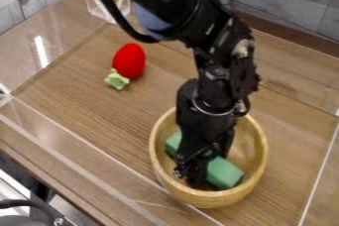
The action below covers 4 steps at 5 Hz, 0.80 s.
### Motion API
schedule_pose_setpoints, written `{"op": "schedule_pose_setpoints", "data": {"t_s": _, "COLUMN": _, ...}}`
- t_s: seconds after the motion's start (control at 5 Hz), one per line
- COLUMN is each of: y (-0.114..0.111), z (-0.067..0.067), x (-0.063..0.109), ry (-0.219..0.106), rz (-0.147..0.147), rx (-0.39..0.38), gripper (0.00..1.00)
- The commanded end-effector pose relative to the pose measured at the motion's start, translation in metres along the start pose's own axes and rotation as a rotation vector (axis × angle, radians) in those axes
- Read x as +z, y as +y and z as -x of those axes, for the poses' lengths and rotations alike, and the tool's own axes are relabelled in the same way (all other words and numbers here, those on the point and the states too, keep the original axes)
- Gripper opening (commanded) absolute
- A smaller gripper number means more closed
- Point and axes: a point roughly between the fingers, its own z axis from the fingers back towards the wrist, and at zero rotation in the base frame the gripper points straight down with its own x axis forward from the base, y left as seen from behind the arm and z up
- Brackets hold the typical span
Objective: Put the green stick in the brown bowl
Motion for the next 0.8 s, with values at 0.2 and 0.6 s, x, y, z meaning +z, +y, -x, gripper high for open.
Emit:
{"op": "schedule_pose_setpoints", "data": {"t_s": 0.2, "y": -0.004, "z": 0.020, "x": 0.011, "ry": 0.009, "rz": 0.031, "rx": -0.030, "gripper": 0.00}}
{"op": "schedule_pose_setpoints", "data": {"t_s": 0.6, "y": -0.007, "z": 0.029, "x": 0.038, "ry": 0.033, "rz": 0.035, "rx": -0.067, "gripper": 0.00}}
